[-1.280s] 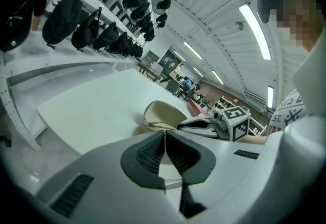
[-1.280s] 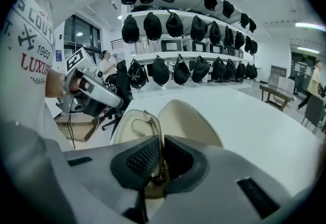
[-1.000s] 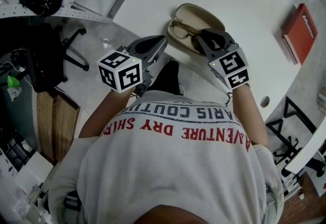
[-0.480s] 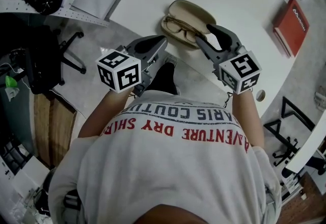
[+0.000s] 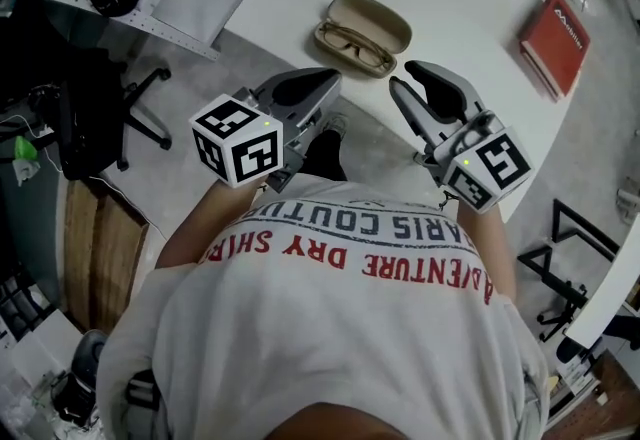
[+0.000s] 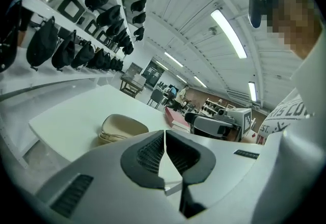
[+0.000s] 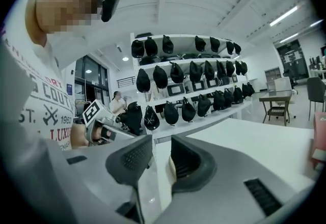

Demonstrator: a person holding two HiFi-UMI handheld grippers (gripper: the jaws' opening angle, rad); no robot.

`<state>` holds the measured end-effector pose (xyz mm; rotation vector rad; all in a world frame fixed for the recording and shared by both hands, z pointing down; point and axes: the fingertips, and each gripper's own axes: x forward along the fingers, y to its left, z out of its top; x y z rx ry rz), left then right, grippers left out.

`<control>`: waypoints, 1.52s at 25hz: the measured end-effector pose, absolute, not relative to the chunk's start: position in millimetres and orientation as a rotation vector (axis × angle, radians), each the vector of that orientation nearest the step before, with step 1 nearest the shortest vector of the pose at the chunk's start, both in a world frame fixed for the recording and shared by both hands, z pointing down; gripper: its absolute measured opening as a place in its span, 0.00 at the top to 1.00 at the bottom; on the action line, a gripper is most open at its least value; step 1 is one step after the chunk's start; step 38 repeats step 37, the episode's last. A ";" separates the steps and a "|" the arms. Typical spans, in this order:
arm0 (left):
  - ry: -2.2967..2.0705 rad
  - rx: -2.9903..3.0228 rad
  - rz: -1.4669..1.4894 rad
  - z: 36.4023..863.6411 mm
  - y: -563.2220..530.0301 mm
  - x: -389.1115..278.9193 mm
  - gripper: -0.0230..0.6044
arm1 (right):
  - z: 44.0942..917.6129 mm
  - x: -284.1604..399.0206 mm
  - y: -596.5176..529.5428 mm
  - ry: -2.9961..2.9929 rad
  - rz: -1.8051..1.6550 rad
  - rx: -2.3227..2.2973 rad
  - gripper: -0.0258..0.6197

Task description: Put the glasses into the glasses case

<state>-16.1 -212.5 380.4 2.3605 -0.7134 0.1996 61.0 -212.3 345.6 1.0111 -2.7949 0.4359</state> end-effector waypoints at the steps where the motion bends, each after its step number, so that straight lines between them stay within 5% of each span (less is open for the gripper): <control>1: -0.709 2.376 0.192 373.3 -208.5 -14.1 0.92 | 342.0 60.5 -207.5 -2.802 0.431 1.009 0.78; 11: -0.713 2.525 0.102 306.6 -181.8 0.5 0.92 | 290.3 62.3 -177.9 -2.939 0.429 1.014 0.92; 38: -0.759 2.615 0.128 279.7 -155.9 10.5 0.92 | 271.8 67.0 -154.3 -2.937 0.353 1.009 0.92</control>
